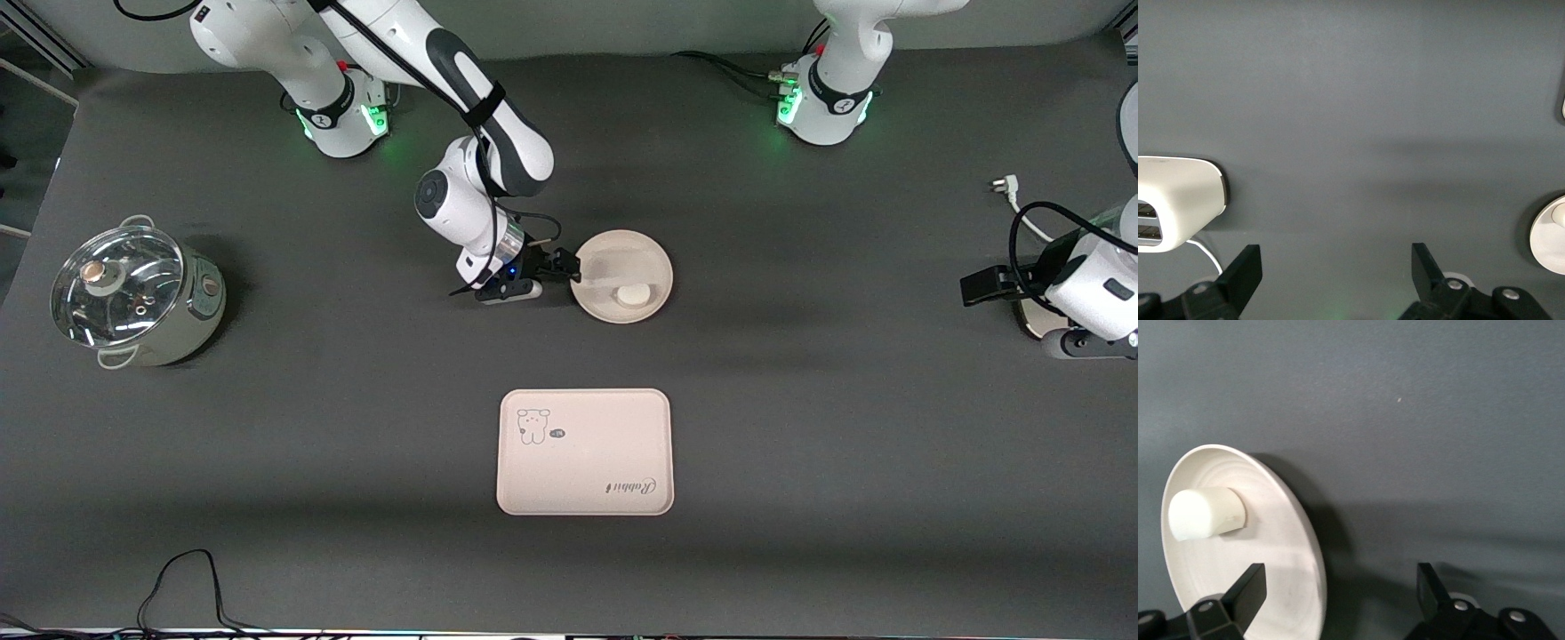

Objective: Place bun in plate and plate on tray

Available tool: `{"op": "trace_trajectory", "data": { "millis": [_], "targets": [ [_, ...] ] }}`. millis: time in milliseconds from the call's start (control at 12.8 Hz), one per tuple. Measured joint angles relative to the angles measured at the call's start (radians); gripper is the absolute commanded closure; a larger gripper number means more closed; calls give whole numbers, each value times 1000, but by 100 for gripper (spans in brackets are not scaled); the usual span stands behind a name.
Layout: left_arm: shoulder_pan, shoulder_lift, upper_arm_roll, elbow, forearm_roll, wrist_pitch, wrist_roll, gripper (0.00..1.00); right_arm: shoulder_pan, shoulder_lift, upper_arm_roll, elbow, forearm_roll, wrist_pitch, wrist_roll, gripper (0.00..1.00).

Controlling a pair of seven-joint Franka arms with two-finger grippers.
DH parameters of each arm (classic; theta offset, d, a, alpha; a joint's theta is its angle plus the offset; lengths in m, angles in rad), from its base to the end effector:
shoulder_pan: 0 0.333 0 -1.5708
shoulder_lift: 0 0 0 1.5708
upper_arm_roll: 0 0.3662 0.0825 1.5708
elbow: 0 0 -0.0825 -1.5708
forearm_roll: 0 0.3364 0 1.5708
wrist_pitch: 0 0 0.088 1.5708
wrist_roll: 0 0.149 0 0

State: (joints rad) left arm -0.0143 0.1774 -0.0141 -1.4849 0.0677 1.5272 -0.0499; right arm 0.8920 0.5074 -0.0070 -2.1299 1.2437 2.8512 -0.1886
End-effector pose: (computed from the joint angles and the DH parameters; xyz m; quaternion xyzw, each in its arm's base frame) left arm 0.5556 -0.0047 0.5711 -0.9971 -0.0099 0.0661 0.0352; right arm 0.3963 0.4222 0.2179 -0.9695 0.0476 -0.0059 0.2405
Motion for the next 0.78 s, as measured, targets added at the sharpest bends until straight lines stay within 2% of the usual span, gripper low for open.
{"op": "trace_trajectory", "data": {
  "millis": [234,390,468,623,779],
  "targets": [
    [2,-67,20,6,4,-25,3,0,0,0,22,10,4,0,0,1],
    [3,-107,23,2,21,-39,9,0,1,2,34,12,8,0,0,12],
    [2,-116,22,-3,26,-43,10,0,1,3,35,12,8,0,0,20],
    [1,-126,20,-23,27,-41,10,0,1,5,35,12,8,0,-3,42],
    [-1,-127,17,-28,26,-31,10,0,1,7,35,12,8,0,-4,69]
  ]
}}
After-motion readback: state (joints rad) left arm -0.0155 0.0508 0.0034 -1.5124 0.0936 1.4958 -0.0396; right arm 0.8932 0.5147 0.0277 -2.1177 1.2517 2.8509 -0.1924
